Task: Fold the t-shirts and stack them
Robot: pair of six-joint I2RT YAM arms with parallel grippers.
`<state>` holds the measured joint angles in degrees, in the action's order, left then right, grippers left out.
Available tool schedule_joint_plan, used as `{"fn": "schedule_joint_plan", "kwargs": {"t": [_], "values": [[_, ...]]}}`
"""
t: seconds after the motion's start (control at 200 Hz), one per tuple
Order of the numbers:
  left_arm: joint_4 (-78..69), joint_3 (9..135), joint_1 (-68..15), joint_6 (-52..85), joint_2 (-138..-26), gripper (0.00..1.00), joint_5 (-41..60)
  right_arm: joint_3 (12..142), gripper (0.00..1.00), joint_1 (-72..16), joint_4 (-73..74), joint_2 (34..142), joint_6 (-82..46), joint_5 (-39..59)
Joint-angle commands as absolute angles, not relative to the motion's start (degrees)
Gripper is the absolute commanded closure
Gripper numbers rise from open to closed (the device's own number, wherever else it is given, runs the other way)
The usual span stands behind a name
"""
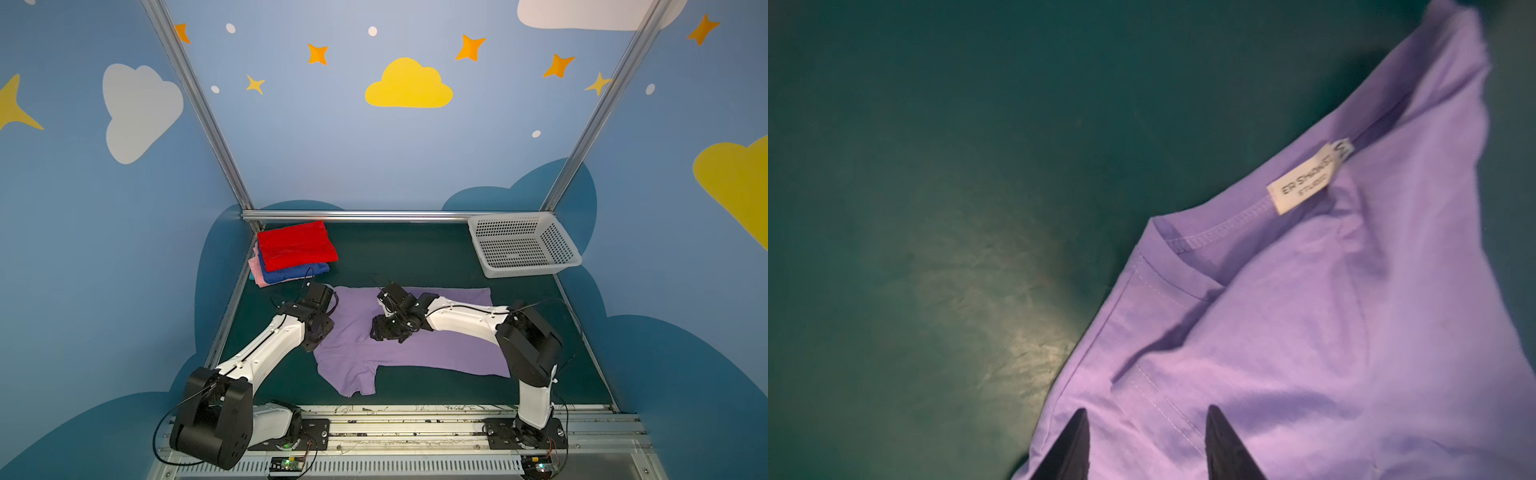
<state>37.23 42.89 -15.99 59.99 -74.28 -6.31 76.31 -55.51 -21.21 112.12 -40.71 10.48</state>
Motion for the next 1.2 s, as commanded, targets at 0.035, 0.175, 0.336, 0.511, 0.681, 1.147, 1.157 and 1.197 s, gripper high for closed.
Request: {"fn": "schedule_joint_plan", "kwargs": {"t": [0.035, 0.175, 0.336, 0.511, 0.681, 1.147, 1.157, 1.197], "values": [[32.0, 41.7, -15.8, 58.4, -77.3, 0.54, -2.5, 80.7, 0.41, -55.8, -20.1, 116.5, -42.3, 15.1], [28.9, 41.0, -15.7, 58.1, -80.2, 0.57, -0.5, 84.8, 0.53, -56.6, -20.6, 120.2, -41.9, 17.5], [27.7, 41.2, -15.6, 57.1, -82.7, 0.64, -0.1, 85.5, 0.58, -57.1, -20.7, 121.5, -42.3, 18.0], [26.7, 40.6, -15.6, 56.7, -84.8, 0.73, 0.7, 86.4, 0.89, -57.0, -20.1, 122.3, -43.1, 19.8], [27.2, 40.3, -15.5, 56.6, -84.6, 0.75, 0.5, 86.7, 1.00, -55.5, -24.5, 119.5, -43.1, 20.1], [29.3, 39.8, -15.4, 56.5, -83.0, 0.75, -0.2, 83.1, 0.99, -54.6, -35.1, 117.7, -40.9, 23.9], [29.4, 39.7, -15.4, 56.5, -82.9, 0.75, -0.2, 82.7, 0.99, -54.6, -34.9, 117.7, -40.9, 23.9], [29.7, 39.6, -15.4, 56.5, -82.3, 0.75, -0.1, 81.3, 0.99, -54.6, -34.5, 117.3, -41.0, 23.7]]}}
